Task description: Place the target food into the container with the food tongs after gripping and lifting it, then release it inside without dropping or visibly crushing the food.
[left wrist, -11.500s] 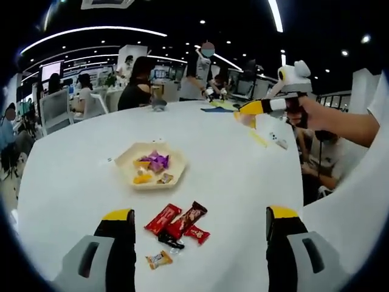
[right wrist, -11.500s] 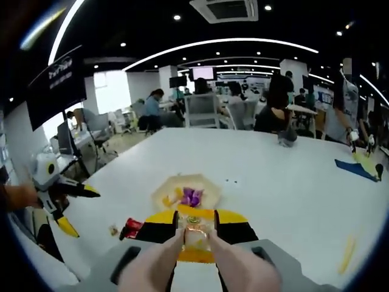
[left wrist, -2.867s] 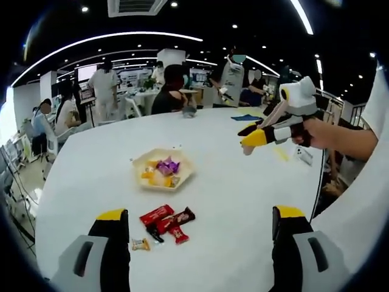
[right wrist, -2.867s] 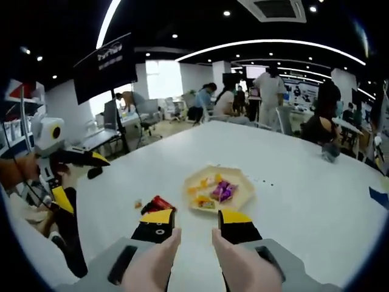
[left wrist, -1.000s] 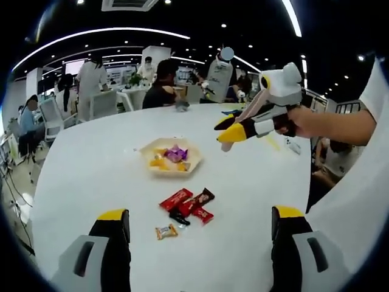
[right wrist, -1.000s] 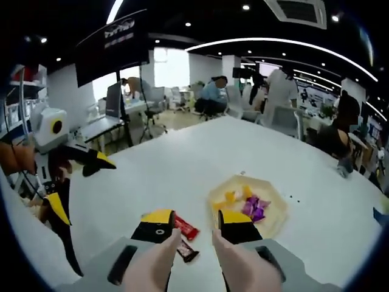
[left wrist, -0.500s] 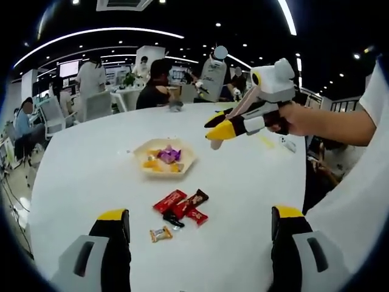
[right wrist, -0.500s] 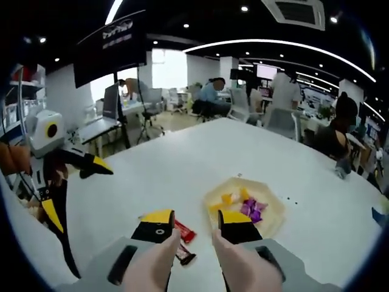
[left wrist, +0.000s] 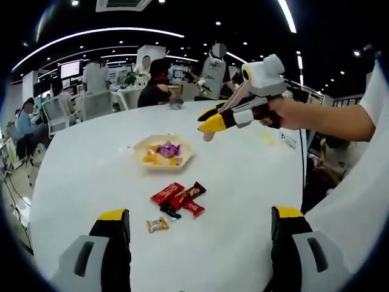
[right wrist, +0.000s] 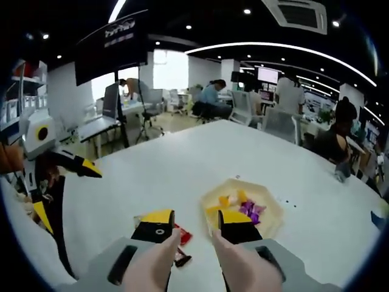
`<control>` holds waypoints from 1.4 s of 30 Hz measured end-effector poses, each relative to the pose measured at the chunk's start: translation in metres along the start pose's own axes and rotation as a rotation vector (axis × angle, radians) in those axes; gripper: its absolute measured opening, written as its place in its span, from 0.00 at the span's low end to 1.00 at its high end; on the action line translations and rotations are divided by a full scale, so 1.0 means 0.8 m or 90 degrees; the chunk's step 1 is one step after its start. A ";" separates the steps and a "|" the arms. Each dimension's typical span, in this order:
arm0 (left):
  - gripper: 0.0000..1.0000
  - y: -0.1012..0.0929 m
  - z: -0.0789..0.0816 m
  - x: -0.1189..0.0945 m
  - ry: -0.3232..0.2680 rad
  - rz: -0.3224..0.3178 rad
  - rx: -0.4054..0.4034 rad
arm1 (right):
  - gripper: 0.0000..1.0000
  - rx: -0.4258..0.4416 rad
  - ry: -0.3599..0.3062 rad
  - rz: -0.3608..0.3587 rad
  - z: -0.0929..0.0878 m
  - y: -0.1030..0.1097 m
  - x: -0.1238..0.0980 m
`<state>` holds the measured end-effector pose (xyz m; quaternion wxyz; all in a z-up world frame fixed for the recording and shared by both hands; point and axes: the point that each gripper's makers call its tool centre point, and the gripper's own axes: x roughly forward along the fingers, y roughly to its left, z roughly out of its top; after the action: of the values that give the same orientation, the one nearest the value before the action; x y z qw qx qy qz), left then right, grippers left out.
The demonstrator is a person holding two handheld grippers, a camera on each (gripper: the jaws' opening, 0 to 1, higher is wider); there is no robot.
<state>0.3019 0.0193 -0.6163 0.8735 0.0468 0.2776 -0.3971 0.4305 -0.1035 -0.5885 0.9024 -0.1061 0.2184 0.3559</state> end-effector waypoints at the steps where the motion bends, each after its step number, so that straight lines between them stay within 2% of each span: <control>1: 0.97 -0.002 -0.001 -0.001 0.001 0.000 0.002 | 0.28 0.004 -0.004 -0.002 0.002 -0.002 -0.001; 6: 0.96 -0.004 -0.007 0.000 0.012 0.003 0.015 | 0.28 0.003 -0.013 -0.005 0.008 -0.009 -0.004; 13: 0.97 -0.004 0.006 -0.011 -0.003 0.019 0.020 | 0.28 0.022 -0.012 -0.012 0.001 -0.022 -0.006; 15: 0.97 -0.002 0.007 -0.011 -0.010 0.026 0.012 | 0.28 0.028 -0.014 -0.010 -0.001 -0.022 -0.005; 20: 0.96 -0.004 0.001 -0.010 0.004 0.028 0.008 | 0.28 0.024 -0.005 0.003 -0.006 -0.014 0.006; 22: 0.96 -0.003 0.001 -0.012 0.002 0.031 0.010 | 0.28 0.016 -0.005 0.022 -0.008 -0.007 0.010; 26: 0.96 0.002 -0.003 -0.016 -0.009 0.042 -0.013 | 0.28 -0.002 0.023 0.039 -0.023 0.005 0.019; 33: 0.96 0.003 -0.014 -0.025 0.000 0.046 -0.017 | 0.27 -0.008 0.046 0.089 -0.052 0.027 0.042; 42: 0.97 0.002 -0.025 -0.030 0.004 0.049 -0.042 | 0.27 -0.087 0.053 0.165 -0.077 0.057 0.059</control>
<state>0.2817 0.0421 -0.6208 0.8884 0.0296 0.2913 -0.3536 0.4103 -0.0642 -0.6666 0.8297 -0.1526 0.2428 0.4789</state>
